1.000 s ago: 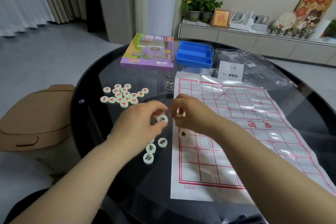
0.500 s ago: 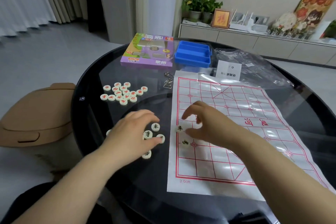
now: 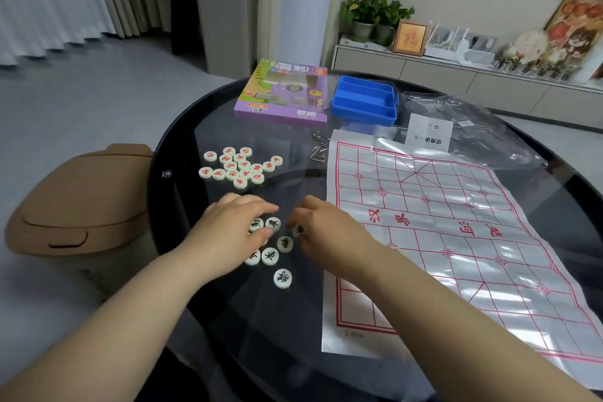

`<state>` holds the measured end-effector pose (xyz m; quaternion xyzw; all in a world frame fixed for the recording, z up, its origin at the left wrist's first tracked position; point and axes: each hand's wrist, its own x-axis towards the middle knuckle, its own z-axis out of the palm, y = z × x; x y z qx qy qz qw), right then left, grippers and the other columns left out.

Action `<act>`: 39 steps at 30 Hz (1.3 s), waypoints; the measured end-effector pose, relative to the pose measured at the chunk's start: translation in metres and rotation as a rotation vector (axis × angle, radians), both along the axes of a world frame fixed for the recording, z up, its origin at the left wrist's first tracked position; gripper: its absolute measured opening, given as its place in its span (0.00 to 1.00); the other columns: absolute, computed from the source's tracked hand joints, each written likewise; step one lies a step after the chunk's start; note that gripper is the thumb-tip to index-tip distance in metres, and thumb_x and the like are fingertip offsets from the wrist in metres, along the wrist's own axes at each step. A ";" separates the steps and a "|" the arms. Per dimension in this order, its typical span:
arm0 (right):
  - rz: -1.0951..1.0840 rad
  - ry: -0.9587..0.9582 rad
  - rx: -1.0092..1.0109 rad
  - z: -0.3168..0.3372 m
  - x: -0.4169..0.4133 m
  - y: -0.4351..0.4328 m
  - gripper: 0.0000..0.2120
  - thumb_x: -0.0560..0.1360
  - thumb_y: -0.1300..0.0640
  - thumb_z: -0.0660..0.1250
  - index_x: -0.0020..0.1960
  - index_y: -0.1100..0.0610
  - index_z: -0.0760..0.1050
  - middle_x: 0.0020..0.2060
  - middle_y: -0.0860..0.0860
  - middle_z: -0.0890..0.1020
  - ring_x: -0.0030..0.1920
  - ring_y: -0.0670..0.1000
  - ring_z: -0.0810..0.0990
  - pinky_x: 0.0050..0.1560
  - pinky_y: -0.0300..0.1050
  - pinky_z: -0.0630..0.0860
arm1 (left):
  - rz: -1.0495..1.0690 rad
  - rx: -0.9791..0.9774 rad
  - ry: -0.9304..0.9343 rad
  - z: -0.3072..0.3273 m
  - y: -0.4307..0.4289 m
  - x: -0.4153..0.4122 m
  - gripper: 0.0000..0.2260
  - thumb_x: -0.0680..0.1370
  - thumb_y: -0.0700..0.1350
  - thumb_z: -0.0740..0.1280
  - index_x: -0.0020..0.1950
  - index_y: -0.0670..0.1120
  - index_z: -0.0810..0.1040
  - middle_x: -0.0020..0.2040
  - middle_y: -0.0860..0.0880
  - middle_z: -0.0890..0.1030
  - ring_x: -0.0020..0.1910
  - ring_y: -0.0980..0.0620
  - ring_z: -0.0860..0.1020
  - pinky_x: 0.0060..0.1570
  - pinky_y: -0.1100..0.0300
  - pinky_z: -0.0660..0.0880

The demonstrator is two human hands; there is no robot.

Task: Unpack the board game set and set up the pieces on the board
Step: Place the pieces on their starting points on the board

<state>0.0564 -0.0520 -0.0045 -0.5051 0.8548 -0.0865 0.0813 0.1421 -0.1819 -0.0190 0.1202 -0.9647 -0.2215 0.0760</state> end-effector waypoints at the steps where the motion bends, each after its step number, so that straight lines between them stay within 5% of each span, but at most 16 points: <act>1: 0.003 0.013 0.001 -0.001 0.001 -0.001 0.17 0.76 0.63 0.57 0.65 0.57 0.69 0.59 0.56 0.71 0.57 0.57 0.72 0.55 0.48 0.71 | -0.006 0.003 -0.002 0.001 0.000 -0.002 0.17 0.77 0.48 0.62 0.66 0.52 0.70 0.64 0.57 0.71 0.64 0.55 0.64 0.65 0.61 0.60; 7: 0.023 -0.021 -0.016 0.005 0.002 0.000 0.14 0.75 0.63 0.59 0.60 0.58 0.74 0.56 0.56 0.72 0.54 0.57 0.74 0.48 0.44 0.69 | -0.017 -0.042 -0.085 0.006 0.000 -0.016 0.15 0.75 0.48 0.65 0.62 0.52 0.74 0.60 0.56 0.74 0.61 0.55 0.69 0.60 0.56 0.68; 15: -0.135 -0.091 -0.099 0.036 -0.022 0.058 0.10 0.74 0.63 0.63 0.54 0.56 0.77 0.47 0.46 0.70 0.44 0.46 0.71 0.36 0.25 0.64 | -0.030 -0.105 -0.133 0.013 0.007 -0.021 0.14 0.75 0.47 0.65 0.60 0.50 0.75 0.60 0.55 0.73 0.59 0.55 0.71 0.57 0.58 0.70; 23: -0.294 -0.116 -0.017 0.017 -0.028 0.115 0.11 0.74 0.62 0.63 0.55 0.53 0.76 0.46 0.45 0.71 0.43 0.45 0.71 0.36 0.29 0.66 | -0.030 -0.116 -0.101 0.018 0.016 -0.029 0.12 0.75 0.43 0.63 0.59 0.49 0.76 0.52 0.54 0.76 0.50 0.54 0.74 0.51 0.60 0.72; 28: -0.331 -0.148 -0.081 0.008 -0.029 0.120 0.12 0.74 0.61 0.64 0.57 0.53 0.75 0.47 0.45 0.70 0.43 0.46 0.71 0.36 0.30 0.65 | -0.072 0.155 0.062 0.031 0.051 -0.020 0.19 0.72 0.41 0.68 0.61 0.52 0.71 0.44 0.59 0.75 0.47 0.57 0.75 0.50 0.59 0.74; 33: -0.355 -0.134 -0.085 0.006 -0.031 0.124 0.11 0.74 0.60 0.64 0.56 0.54 0.75 0.47 0.46 0.70 0.42 0.46 0.69 0.35 0.27 0.64 | -0.286 0.071 0.070 0.016 0.106 -0.014 0.17 0.74 0.46 0.64 0.62 0.56 0.68 0.50 0.61 0.74 0.55 0.59 0.70 0.57 0.65 0.64; 39: -0.376 -0.118 -0.067 0.012 -0.029 0.127 0.14 0.74 0.59 0.64 0.59 0.53 0.73 0.57 0.49 0.73 0.45 0.45 0.68 0.41 0.35 0.64 | -0.273 0.020 0.080 0.004 0.103 -0.012 0.21 0.74 0.53 0.65 0.66 0.57 0.66 0.60 0.61 0.70 0.62 0.61 0.63 0.56 0.72 0.53</act>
